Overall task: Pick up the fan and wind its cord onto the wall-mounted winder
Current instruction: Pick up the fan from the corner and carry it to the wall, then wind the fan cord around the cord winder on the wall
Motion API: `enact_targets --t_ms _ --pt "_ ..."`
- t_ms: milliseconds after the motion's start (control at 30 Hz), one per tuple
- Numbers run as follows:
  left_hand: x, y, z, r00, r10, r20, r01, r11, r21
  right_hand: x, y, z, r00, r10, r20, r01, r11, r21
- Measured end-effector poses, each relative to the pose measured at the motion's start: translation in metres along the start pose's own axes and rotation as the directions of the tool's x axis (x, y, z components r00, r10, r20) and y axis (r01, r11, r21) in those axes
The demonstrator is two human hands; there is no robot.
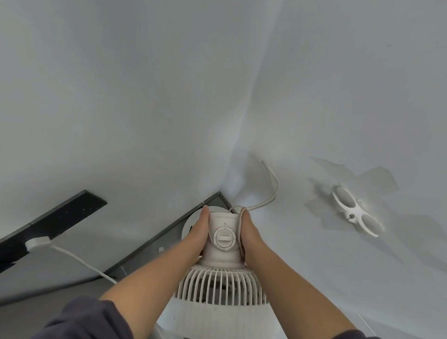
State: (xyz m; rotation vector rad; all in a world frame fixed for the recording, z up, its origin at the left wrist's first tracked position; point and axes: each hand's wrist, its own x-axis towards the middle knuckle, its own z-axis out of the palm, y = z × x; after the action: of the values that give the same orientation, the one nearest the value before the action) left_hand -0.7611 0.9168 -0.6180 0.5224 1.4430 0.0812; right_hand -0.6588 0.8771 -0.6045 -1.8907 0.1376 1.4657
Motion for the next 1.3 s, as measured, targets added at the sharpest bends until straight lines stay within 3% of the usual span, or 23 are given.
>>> enact_targets --t_ms 467,633,800,933,1067,1200,1300 --pt "-0.010 -0.001 -0.004 0.989 0.022 0.146 -0.043 0.989 0.141 -0.009 -0.010 0.001 0.999 0.033 0.017 -0.033 0.999 0.033" --pt "-0.007 -0.001 -0.004 0.986 0.001 0.167 -0.051 0.954 0.295 -0.002 -0.001 -0.011 1.000 0.003 0.029 -0.003 1.000 -0.027" --pt "-0.003 -0.009 0.001 0.985 0.114 0.133 -0.154 0.925 0.347 -0.001 0.000 -0.020 0.999 0.022 0.034 -0.019 0.996 -0.091" --pt "-0.007 -0.007 0.002 0.943 0.334 0.006 -0.319 0.895 0.313 -0.011 -0.005 -0.028 0.999 0.001 0.050 0.004 0.994 -0.112" --pt "-0.012 0.003 0.001 0.908 0.405 -0.104 -0.352 0.874 0.335 -0.015 0.000 -0.045 0.996 -0.064 0.058 0.074 0.982 -0.173" --pt "-0.027 0.016 0.004 0.917 0.394 -0.061 -0.374 0.902 0.214 -0.015 0.013 -0.070 0.973 -0.224 0.050 0.230 0.949 -0.217" --pt "-0.047 0.031 0.010 0.911 0.411 0.025 -0.412 0.911 0.032 -0.013 0.018 -0.094 0.942 -0.335 0.027 0.329 0.903 -0.276"
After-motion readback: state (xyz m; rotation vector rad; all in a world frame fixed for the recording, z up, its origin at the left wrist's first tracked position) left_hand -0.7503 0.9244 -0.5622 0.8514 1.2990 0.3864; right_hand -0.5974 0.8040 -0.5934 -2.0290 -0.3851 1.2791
